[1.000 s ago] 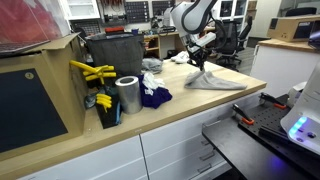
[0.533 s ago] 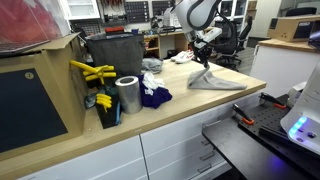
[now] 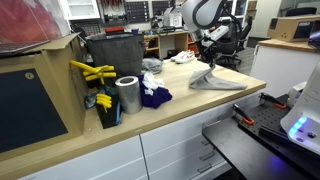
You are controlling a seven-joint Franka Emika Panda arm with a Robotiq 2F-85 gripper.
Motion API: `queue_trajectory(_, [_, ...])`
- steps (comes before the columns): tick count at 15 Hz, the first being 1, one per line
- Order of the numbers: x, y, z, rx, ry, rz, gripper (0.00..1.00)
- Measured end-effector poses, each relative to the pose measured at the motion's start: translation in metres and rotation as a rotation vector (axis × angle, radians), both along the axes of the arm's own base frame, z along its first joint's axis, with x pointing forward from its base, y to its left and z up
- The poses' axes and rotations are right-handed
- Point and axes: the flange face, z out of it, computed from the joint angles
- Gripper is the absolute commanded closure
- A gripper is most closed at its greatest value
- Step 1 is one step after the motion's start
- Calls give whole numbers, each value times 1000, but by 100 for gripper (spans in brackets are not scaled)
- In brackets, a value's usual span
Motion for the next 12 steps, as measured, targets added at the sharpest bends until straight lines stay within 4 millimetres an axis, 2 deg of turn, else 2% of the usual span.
queue_trajectory(7, [-15,-28,7,8,35,32,99])
queue_trajectory(12, [-25,-41,10,18,69,93,99])
